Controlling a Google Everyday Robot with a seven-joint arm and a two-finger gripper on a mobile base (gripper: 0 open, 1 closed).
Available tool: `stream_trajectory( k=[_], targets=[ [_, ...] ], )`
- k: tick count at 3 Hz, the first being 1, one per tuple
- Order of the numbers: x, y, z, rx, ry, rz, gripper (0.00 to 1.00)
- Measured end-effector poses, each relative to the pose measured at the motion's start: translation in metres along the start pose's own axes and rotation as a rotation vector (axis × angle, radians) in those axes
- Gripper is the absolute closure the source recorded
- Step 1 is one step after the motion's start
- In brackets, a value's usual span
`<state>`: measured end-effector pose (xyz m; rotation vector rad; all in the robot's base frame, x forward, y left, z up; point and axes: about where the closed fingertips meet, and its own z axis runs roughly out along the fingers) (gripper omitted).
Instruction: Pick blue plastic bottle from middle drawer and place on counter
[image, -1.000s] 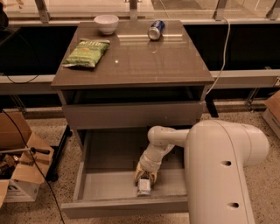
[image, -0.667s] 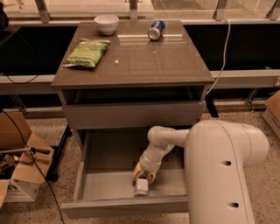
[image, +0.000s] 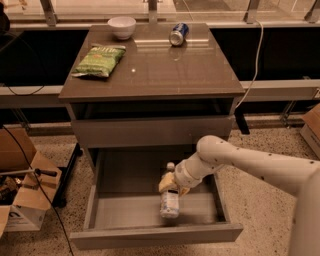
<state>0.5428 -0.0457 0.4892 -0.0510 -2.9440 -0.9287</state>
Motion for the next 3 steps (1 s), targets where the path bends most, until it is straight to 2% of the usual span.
stream_trajectory(
  k=[1,2,3],
  targets=[
    [0.011,0.004,-0.057,-0.116,-0.075,-0.098,1.00],
    [0.026,-0.005,-0.127,-0.123,-0.140,-0.201,1.00],
    [0.032,-0.005,-0.208,-0.060,-0.223,-0.279,1.00]
  ],
)
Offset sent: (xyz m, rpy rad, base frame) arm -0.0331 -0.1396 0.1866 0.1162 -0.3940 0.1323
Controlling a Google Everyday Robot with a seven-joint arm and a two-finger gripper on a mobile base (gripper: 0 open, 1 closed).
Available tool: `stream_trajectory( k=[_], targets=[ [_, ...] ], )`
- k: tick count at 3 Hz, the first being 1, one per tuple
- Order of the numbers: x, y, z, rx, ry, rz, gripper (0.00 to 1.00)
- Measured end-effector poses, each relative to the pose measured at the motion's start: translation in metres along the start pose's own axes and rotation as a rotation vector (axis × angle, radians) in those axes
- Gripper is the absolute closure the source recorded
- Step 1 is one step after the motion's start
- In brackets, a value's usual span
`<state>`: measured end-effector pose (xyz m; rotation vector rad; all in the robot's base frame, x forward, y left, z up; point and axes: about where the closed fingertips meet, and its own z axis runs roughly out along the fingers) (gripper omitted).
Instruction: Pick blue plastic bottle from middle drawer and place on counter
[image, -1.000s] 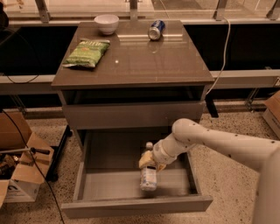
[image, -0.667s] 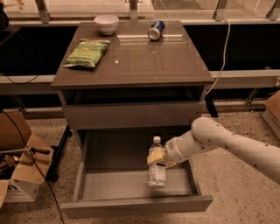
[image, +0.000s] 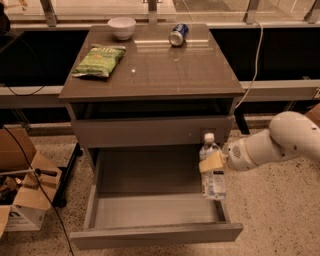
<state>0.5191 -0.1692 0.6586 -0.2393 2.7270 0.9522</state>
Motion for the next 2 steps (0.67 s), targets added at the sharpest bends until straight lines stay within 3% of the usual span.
stream_trajectory(
  k=[1,2],
  targets=[
    [-0.033,0.013,-0.069,0.097,-0.054,-0.086,1.00],
    [-0.084,0.044,-0.137,0.224,-0.111,-0.190,1.00]
  ],
)
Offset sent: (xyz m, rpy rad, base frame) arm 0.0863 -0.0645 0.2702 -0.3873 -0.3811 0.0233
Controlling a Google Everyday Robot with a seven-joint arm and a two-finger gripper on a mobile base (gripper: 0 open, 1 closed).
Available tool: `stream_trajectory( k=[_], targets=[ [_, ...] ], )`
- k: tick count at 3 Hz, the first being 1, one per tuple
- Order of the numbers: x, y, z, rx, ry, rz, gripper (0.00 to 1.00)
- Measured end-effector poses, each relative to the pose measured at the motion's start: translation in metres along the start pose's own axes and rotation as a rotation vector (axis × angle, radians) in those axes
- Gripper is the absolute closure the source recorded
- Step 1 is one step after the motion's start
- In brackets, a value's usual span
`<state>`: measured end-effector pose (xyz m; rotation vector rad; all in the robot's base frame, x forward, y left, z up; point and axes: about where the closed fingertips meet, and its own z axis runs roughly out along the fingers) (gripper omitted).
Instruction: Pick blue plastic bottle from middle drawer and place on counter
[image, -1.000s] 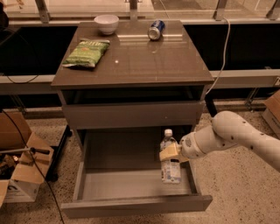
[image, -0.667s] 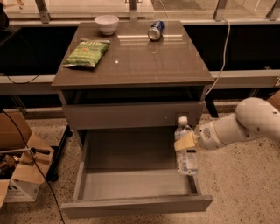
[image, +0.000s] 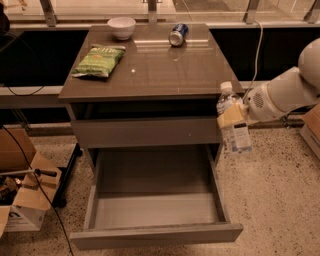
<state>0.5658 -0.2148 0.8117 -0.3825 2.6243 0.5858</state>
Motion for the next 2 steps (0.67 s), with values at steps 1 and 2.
stream_trajectory(
  k=[1,2],
  targets=[
    [-0.0112,0.0020,-0.0072,0.002,-0.022,-0.008,1.00],
    [-0.0091,0.0020,-0.0010,-0.012,-0.015,0.000,1.00]
  ],
)
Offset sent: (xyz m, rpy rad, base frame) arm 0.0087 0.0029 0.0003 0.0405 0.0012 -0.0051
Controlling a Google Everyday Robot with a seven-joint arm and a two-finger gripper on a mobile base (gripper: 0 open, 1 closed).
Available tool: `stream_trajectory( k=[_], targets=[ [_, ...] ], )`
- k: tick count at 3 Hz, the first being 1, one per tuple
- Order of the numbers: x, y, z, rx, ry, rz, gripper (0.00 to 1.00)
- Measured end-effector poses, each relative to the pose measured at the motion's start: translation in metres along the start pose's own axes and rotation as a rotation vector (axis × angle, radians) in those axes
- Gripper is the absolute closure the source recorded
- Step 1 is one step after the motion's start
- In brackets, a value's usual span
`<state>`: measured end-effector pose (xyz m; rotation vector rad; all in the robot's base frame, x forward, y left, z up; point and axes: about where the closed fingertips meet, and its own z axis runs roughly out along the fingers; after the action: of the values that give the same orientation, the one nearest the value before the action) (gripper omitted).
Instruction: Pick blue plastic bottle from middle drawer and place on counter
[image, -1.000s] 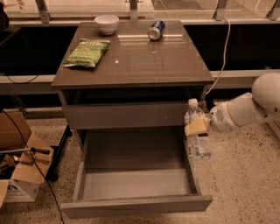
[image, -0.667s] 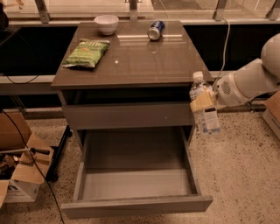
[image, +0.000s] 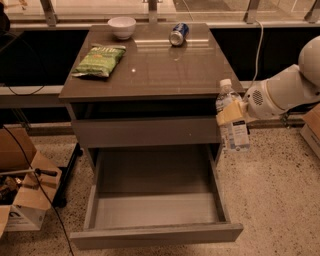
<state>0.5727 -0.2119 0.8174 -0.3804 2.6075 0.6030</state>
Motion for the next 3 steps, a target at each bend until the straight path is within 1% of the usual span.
stream_trajectory(
  k=[1,2,3],
  targets=[
    [-0.040,0.009,0.004,-0.039,-0.111,-0.012,1.00],
    [-0.077,0.022,0.003,-0.053,-0.189,-0.053,1.00],
    [-0.119,0.046,-0.002,-0.055,-0.262,-0.132,1.00]
  ],
)
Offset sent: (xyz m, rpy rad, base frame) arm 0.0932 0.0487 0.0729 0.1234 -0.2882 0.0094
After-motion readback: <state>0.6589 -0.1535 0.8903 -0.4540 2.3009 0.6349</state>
